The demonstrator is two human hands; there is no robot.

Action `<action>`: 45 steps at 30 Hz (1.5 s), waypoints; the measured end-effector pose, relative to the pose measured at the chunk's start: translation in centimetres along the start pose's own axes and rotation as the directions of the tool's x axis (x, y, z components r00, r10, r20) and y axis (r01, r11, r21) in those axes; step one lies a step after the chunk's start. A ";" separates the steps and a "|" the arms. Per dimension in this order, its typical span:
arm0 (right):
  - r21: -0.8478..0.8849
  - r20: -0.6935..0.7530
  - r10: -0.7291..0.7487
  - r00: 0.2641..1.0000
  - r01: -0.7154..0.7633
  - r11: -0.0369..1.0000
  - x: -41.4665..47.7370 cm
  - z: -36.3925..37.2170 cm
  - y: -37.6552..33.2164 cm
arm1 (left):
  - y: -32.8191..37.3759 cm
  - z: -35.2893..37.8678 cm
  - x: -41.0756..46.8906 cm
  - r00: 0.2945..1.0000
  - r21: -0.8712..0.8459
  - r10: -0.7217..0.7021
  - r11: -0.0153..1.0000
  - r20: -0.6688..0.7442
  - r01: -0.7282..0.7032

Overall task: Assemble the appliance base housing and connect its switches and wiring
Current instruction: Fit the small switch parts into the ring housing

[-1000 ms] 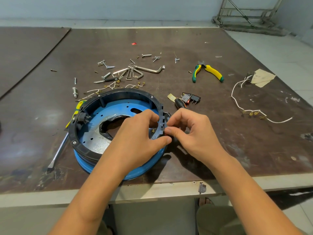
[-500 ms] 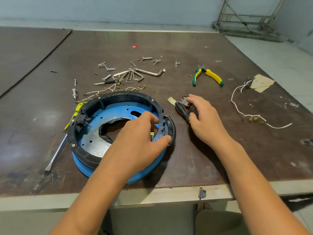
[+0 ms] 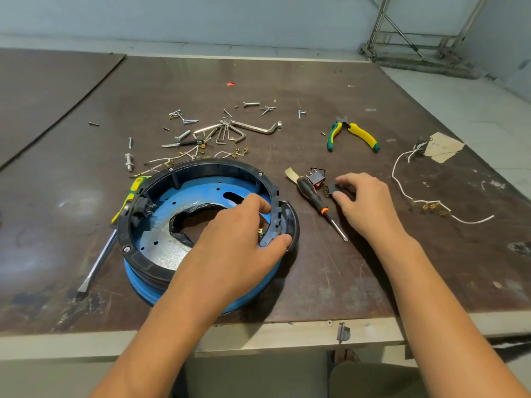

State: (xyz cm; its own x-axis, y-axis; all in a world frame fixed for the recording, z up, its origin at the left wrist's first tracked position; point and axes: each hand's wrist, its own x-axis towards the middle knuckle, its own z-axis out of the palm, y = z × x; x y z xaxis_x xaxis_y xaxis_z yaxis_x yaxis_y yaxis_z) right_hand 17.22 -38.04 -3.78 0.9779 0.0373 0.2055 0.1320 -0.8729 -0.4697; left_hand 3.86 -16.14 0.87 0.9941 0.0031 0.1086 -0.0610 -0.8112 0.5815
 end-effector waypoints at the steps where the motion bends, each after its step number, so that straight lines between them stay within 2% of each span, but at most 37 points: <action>1: 0.012 0.009 0.008 1.000 -0.008 1.000 0.0 -0.1 0.1 | 0.0 0.0 0.0 1.000 -0.005 -0.004 1.000 0.002 0.004; 4: 0.061 0.013 0.022 1.000 -0.023 0.998 -0.1 -0.3 0.0 | -0.1 0.0 0.1 1.000 -0.019 -0.004 1.000 0.002 0.004; 9: -0.066 0.148 -0.004 0.989 0.014 0.998 0.2 -0.1 0.1 | -0.1 0.0 0.1 1.000 -0.015 0.001 1.000 0.006 -0.001; 15: 0.278 0.065 -0.013 0.998 -0.006 0.961 -0.7 -1.1 -0.1 | -0.1 0.0 0.1 1.000 -0.029 -0.006 1.000 0.008 0.006; 17: 0.416 0.040 -0.039 0.998 0.019 0.909 -1.1 -1.5 -0.6 | -0.1 -0.1 0.1 1.000 -0.032 -0.008 0.999 0.011 0.008; 21: 0.636 0.002 -0.196 0.981 0.150 0.757 -2.1 -2.1 -1.9 | -0.3 0.0 0.2 1.000 -0.035 -0.005 0.999 0.003 0.005; 24: 0.719 0.011 -0.288 0.958 0.193 0.668 -2.5 -2.0 -2.5 | -0.3 0.0 0.2 1.000 -0.033 -0.002 0.999 0.003 0.002; 29: 0.715 0.077 -0.395 0.916 0.225 0.661 -2.9 -2.6 -3.0 | -0.4 -0.1 0.2 1.000 -0.041 -0.002 0.999 0.008 0.002; 32: 0.676 0.191 -0.477 0.858 0.238 0.697 -3.4 -3.2 -3.4 | -0.4 -0.1 0.2 1.000 -0.054 -0.002 0.999 0.009 0.003; 36: 0.588 0.273 -0.524 0.806 0.291 0.754 -3.8 -3.5 -4.0 | -0.4 -0.1 0.2 1.000 -0.061 -0.001 0.998 0.008 0.001; 41: 0.429 0.292 -0.491 0.821 0.346 0.834 -3.9 -3.0 -4.4 | -0.4 -0.1 0.3 1.000 -0.085 0.019 0.996 -0.001 -0.019; 45: 0.373 0.315 -0.482 0.817 0.361 0.855 -4.1 -2.9 -4.9 | -0.5 0.0 0.3 0.998 -0.065 0.066 0.996 -0.010 -0.067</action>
State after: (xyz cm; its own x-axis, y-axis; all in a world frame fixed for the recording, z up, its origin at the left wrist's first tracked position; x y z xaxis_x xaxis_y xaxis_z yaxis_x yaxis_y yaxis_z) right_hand 12.05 -35.33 0.21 0.7868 0.6046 0.1240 0.5259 -0.5515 -0.6475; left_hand 4.20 -15.76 0.65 0.9869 -0.0447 0.1552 -0.1331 -0.7696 0.6245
